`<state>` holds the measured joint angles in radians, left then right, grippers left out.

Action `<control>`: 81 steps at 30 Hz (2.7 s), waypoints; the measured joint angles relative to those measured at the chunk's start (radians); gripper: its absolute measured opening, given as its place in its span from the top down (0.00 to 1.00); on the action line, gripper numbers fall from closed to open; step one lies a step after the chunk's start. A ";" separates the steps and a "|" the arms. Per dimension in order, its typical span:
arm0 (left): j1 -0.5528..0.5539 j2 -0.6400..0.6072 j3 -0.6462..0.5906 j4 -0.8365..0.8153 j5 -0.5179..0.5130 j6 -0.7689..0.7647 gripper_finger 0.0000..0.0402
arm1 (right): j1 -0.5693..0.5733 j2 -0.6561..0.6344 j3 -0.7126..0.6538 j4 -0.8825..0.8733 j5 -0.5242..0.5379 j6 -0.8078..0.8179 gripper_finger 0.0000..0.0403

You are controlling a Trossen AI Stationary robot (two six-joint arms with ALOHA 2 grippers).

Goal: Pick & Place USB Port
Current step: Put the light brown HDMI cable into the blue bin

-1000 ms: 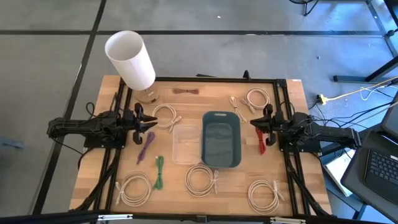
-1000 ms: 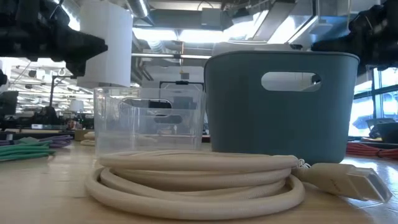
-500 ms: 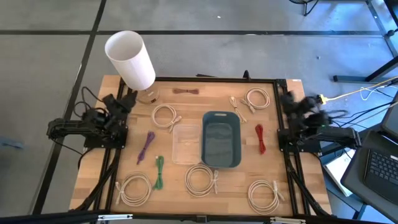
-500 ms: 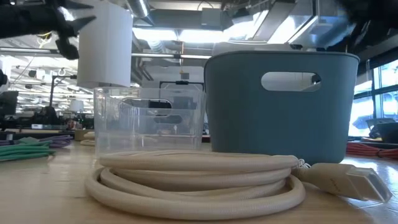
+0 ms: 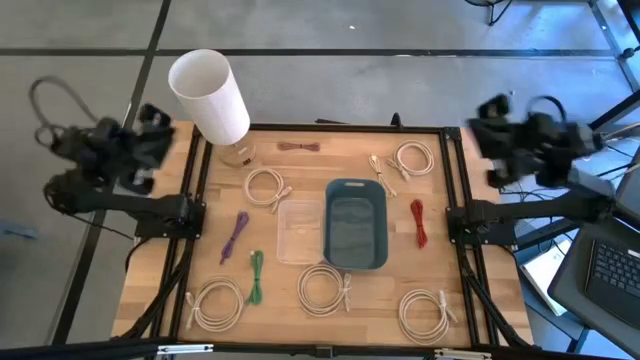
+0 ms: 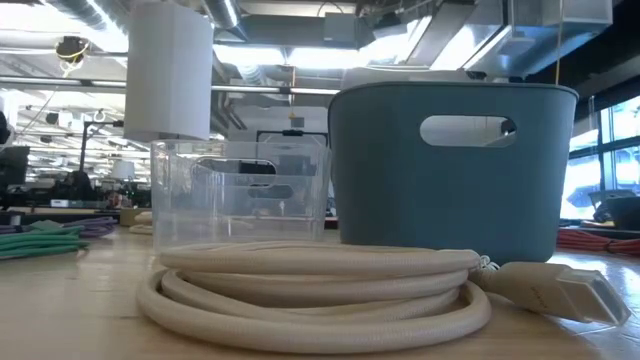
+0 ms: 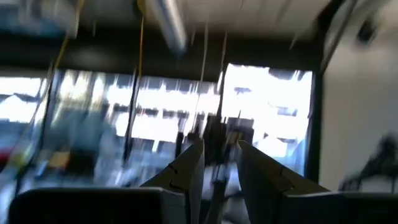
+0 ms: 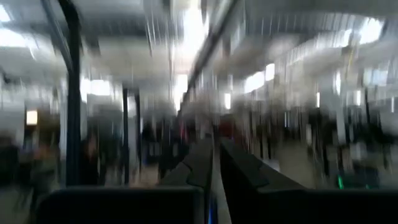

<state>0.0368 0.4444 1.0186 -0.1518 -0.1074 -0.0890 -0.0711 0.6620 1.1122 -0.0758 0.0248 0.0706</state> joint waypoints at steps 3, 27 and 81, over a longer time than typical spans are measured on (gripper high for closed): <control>0.000 0.184 0.220 -0.347 -0.085 -0.004 0.78 | 0.000 0.138 0.179 -0.404 0.054 0.060 0.91; 0.000 0.662 0.463 -0.916 -0.397 -0.056 0.85 | -0.401 0.427 -0.192 -0.945 0.102 0.369 0.91; 0.000 0.659 0.463 -0.813 -0.399 0.022 0.88 | -0.639 0.658 -0.215 -0.719 0.161 0.093 0.87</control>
<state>0.0364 1.1038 1.4815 -0.9649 -0.5068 -0.0671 -0.7103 1.3202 0.8969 -0.7945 0.1855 0.1632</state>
